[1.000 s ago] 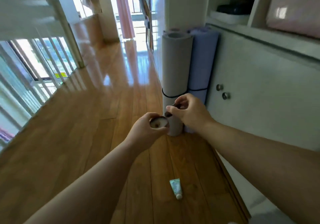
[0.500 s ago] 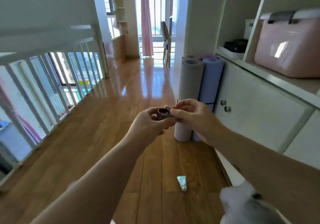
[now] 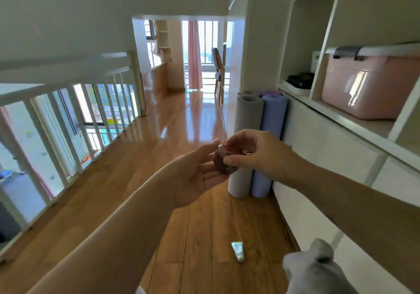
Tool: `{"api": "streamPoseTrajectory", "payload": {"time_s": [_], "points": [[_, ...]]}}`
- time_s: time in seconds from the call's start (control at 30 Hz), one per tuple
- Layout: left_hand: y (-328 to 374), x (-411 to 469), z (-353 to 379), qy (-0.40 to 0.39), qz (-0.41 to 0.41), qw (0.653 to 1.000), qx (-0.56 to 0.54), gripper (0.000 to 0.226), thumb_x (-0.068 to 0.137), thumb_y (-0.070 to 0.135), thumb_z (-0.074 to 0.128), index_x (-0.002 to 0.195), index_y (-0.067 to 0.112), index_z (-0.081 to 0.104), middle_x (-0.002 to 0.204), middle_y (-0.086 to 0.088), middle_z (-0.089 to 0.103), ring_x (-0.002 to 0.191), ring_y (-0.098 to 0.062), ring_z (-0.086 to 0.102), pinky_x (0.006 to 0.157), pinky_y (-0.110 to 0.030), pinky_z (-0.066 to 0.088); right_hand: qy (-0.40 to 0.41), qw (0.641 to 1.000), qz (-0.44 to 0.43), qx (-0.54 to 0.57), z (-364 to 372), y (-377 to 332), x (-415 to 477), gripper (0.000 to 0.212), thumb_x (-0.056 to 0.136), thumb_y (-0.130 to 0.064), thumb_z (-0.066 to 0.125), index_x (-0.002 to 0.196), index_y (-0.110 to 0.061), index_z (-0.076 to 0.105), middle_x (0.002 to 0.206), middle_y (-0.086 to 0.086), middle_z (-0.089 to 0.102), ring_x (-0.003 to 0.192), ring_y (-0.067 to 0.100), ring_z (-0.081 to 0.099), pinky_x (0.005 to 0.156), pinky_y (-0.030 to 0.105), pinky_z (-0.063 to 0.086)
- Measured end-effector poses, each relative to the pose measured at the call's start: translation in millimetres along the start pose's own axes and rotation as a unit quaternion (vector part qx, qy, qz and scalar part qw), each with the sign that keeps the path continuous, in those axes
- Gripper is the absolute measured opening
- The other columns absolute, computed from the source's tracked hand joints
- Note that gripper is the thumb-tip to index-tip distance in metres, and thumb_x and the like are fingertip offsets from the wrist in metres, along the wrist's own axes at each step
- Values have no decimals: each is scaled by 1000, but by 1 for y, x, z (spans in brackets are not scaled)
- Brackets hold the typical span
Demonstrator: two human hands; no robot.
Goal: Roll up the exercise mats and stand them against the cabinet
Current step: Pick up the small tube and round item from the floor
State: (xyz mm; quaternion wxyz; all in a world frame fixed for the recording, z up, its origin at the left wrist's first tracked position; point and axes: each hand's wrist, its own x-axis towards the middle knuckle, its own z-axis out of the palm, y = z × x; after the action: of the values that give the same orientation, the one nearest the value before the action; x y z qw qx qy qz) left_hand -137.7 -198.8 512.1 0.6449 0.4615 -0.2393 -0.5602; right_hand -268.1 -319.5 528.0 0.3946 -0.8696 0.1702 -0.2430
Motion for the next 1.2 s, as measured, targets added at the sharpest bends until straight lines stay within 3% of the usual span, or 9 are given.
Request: {"api": "streamPoseTrajectory", "payload": {"time_s": [0.07,0.17,0.23,0.3,0.43,0.63,0.87,1.07,1.2], "points": [[-3,2,6,31,13,999,21,42,79,29,65,110,1,64,98,-19,71,84,-24,72,72,-28,60,-3,1000,3,-14,-2,-4,-1,31,77,-25,77,100,-34,57,101,-18,64,94,-7,60,81,12,47],[1,0,16,58,27,998,-5,27,87,23,63,104,1,64,84,-17,71,71,-20,69,67,-28,59,35,992,76,93,-5,-5,-5,67,71,-49,69,128,-21,48,116,-6,62,100,6,61,82,21,53],[6,-2,21,60,35,997,-16,24,90,17,61,106,0,61,81,-16,70,68,-20,70,63,-27,59,58,967,167,185,-5,-5,-9,68,75,-58,59,123,-10,53,107,5,64,85,13,63,68,25,55],[8,-3,25,50,37,998,-3,23,89,14,61,107,-1,59,86,-17,71,68,-19,71,60,-25,59,62,946,220,229,-1,-5,-14,52,90,-57,48,103,-8,60,81,7,64,62,14,57,54,25,48],[5,-4,30,41,59,997,3,33,86,11,63,117,1,60,111,-21,67,87,-26,70,68,-26,60,69,950,199,231,7,-10,-16,50,100,-48,34,81,-7,55,49,3,55,38,10,42,42,22,33],[4,-4,36,28,93,995,-22,32,84,7,63,116,2,63,111,-22,67,97,-32,69,73,-30,59,77,958,173,217,5,-14,-12,49,99,-52,31,88,-9,53,48,0,53,38,10,39,41,22,31],[-1,0,37,35,116,992,-21,29,85,9,63,114,4,65,108,-19,69,91,-28,71,68,-26,60,91,958,151,227,5,-10,-11,44,100,-47,33,81,-11,50,39,-5,45,31,4,36,34,16,30],[-13,10,22,3,83,997,1,35,82,13,64,117,8,64,110,-18,68,91,-26,70,71,-27,60,73,947,164,267,12,11,-14,44,100,-44,35,80,-8,51,42,-1,47,32,6,35,35,17,27],[-27,21,5,4,73,986,147,46,88,22,61,132,30,48,118,-10,62,100,-23,68,79,-31,58,36,941,209,265,26,41,-9,46,101,-45,33,85,-7,53,45,0,51,38,12,33,41,24,23]]}}
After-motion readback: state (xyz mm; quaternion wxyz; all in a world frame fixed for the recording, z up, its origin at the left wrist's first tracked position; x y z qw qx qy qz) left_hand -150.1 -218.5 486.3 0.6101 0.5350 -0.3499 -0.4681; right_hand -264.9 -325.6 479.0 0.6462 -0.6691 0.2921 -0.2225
